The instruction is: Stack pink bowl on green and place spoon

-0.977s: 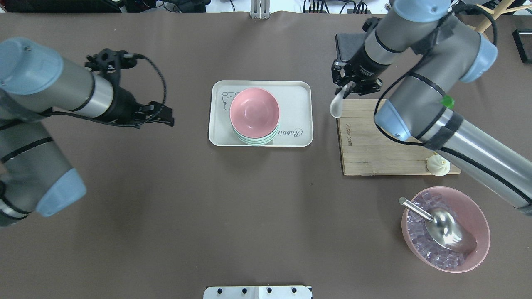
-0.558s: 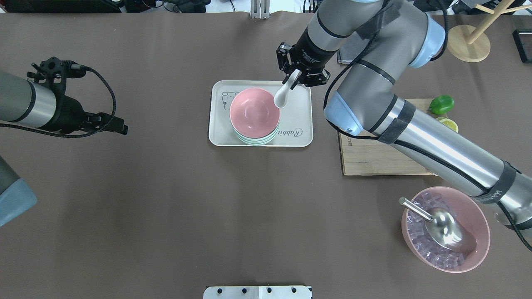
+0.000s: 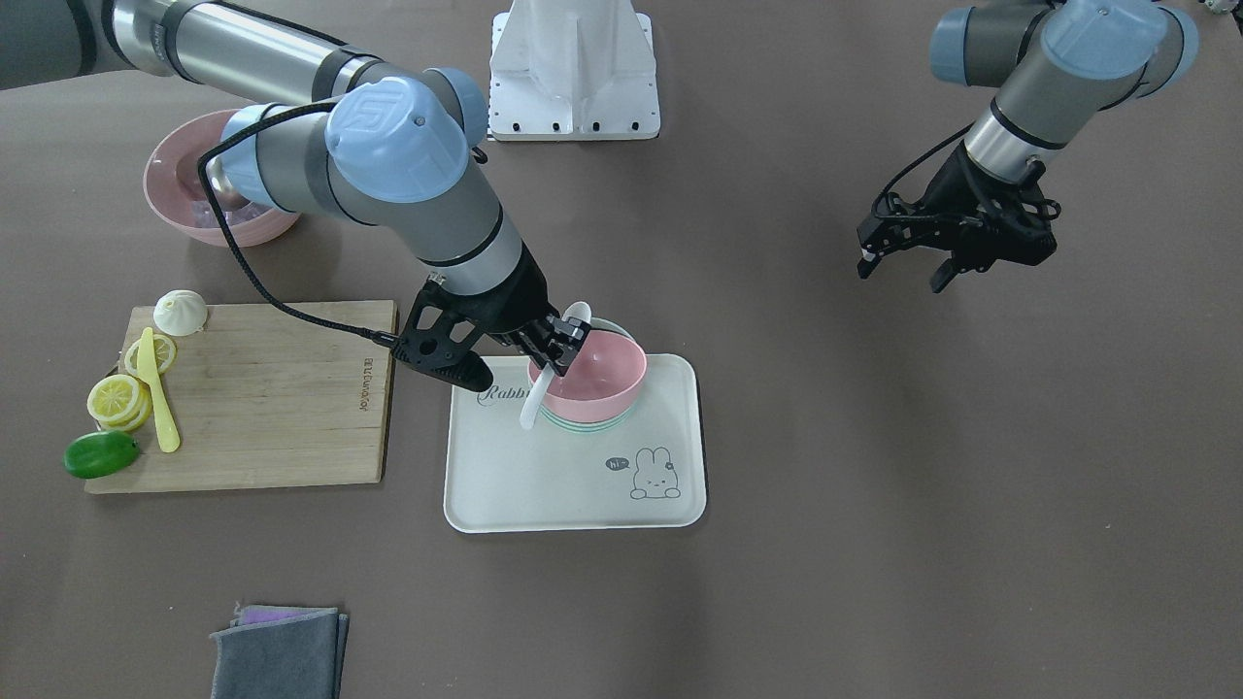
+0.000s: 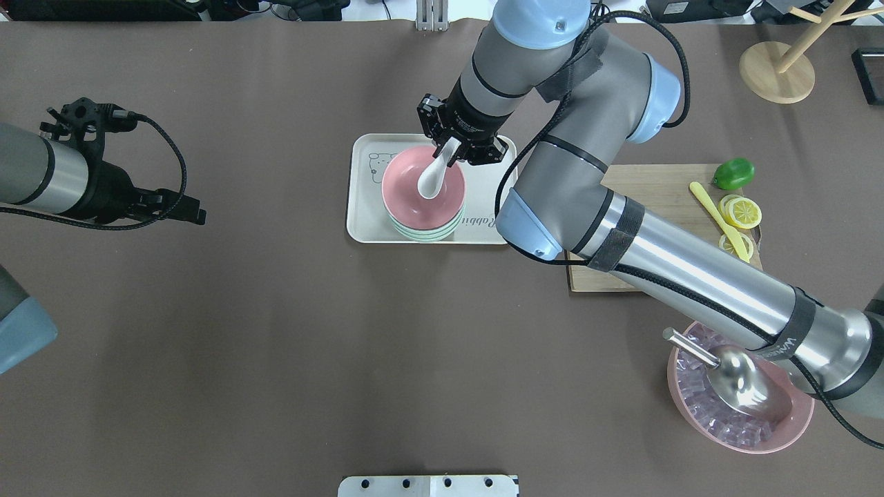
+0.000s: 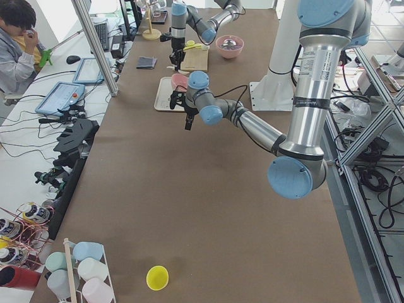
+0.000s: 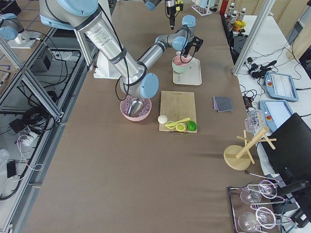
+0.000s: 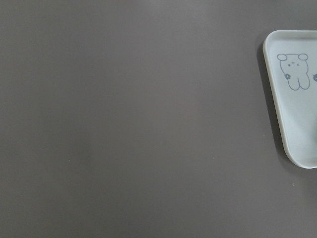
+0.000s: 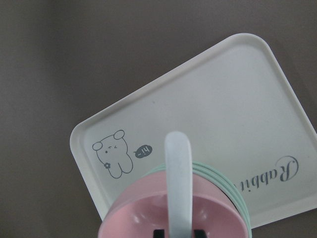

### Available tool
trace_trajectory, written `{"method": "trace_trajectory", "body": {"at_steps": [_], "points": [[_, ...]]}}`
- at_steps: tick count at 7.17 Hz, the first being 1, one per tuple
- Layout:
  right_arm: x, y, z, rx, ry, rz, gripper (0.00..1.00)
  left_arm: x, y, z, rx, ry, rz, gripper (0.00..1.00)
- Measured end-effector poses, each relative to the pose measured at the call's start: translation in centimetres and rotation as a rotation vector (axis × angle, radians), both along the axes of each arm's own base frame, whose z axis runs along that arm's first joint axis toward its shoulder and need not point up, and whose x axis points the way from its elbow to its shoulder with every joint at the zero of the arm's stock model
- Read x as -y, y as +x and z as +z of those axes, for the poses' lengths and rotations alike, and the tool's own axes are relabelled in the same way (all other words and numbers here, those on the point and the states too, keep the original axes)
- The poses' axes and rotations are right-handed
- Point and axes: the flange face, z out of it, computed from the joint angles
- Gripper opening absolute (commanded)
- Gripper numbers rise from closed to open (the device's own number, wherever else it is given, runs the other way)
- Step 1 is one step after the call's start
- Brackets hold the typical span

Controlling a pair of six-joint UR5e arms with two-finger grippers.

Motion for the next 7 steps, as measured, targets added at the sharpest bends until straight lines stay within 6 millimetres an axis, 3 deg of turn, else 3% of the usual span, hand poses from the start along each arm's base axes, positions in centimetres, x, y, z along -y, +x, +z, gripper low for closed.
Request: {"method": "trace_trajectory", "body": {"at_steps": [1,2,3,4,5,7], "points": [[0.7,1.1,0.6,-0.005,0.015,0.001,1.0,0.0,0.0,0.0,0.0,-0.001,-0.001,0.98],[2.6,4.9,3.5,-0.013,0.025,-0.019,1.0,0.0,0.0,0.1,0.001,-0.004,-0.001,0.98],[4.6,11.4,8.7,-0.022,0.05,-0.059,1.0,0.0,-0.3,0.4,0.004,-0.007,-0.003,0.98],[6.2,19.1,14.9,-0.042,0.111,-0.104,1.0,0.0,-0.8,0.9,0.01,-0.015,-0.006,0.98],[7.1,25.3,21.0,-0.074,0.172,-0.147,1.0,0.1,-1.8,1.8,0.018,-0.023,-0.003,0.98],[7.6,34.0,32.3,-0.163,0.293,-0.245,1.0,0.3,-6.5,5.7,0.068,0.018,0.038,0.98]]}}
